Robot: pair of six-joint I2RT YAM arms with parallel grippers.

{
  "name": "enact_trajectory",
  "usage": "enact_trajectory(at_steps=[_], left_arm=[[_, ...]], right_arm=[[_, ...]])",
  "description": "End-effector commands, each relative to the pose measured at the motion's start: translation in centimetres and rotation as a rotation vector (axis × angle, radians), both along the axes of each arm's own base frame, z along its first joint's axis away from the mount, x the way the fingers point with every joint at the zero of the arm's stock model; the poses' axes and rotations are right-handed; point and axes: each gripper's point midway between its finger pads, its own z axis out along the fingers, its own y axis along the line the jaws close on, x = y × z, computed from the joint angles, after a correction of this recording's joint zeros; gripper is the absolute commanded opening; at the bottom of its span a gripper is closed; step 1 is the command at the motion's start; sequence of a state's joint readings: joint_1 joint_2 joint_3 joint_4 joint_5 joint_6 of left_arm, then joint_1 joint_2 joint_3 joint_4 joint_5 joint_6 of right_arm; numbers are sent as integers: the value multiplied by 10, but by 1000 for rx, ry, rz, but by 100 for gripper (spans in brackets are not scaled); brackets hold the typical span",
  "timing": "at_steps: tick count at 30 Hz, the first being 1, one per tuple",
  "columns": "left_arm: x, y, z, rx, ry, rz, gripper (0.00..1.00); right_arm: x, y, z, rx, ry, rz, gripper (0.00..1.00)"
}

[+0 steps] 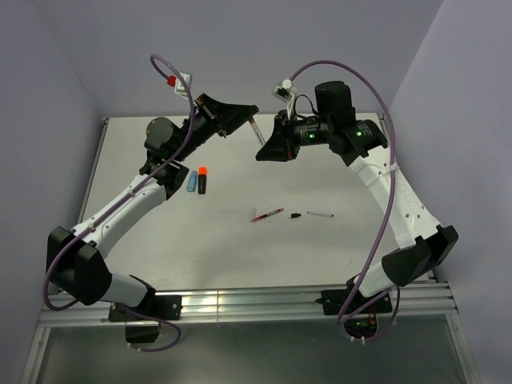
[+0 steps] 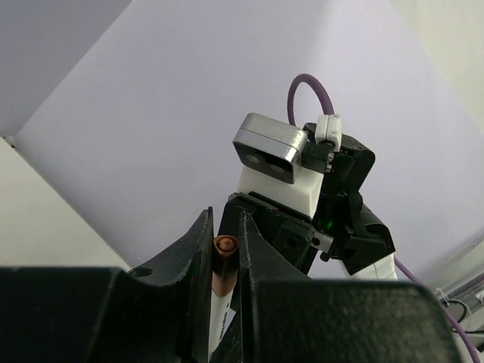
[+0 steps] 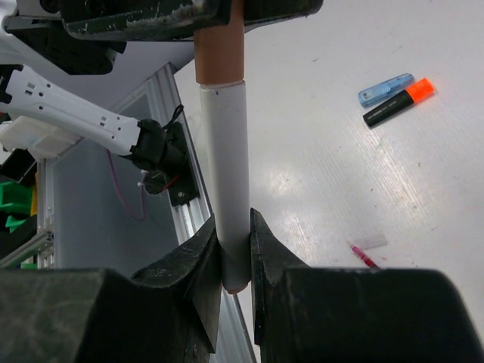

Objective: Insert the pens into the pen caps

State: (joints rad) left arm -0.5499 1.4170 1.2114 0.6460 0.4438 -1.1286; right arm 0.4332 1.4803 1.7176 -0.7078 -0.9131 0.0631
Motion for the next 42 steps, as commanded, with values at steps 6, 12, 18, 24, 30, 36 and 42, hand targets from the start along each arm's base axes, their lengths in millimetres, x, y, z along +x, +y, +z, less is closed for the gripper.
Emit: enact_trajectory(at_steps=[6, 12, 18, 24, 30, 36, 42], left_arm=[[-84, -50, -94, 267, 247, -441, 0], [-103, -46, -102, 350, 109, -558, 0], [-121, -38, -108, 362, 22, -635, 0], [-115, -42, -98, 320, 38, -624, 0], [-115, -48, -96, 301, 52, -658, 0], [-97, -51, -108, 388, 144, -552, 0], [-87, -51, -104, 400, 175, -475, 0]], right_arm=[[71, -2, 132, 211, -536, -235, 0], [46, -2, 127, 230, -540, -50, 0], [17, -2, 117, 259, -511, 143, 0], [12, 4, 123, 333, -449, 177, 0], [10, 9, 132, 374, -429, 185, 0], [54, -4, 136, 294, -484, -109, 0], [79, -18, 140, 241, -528, -283, 0]])
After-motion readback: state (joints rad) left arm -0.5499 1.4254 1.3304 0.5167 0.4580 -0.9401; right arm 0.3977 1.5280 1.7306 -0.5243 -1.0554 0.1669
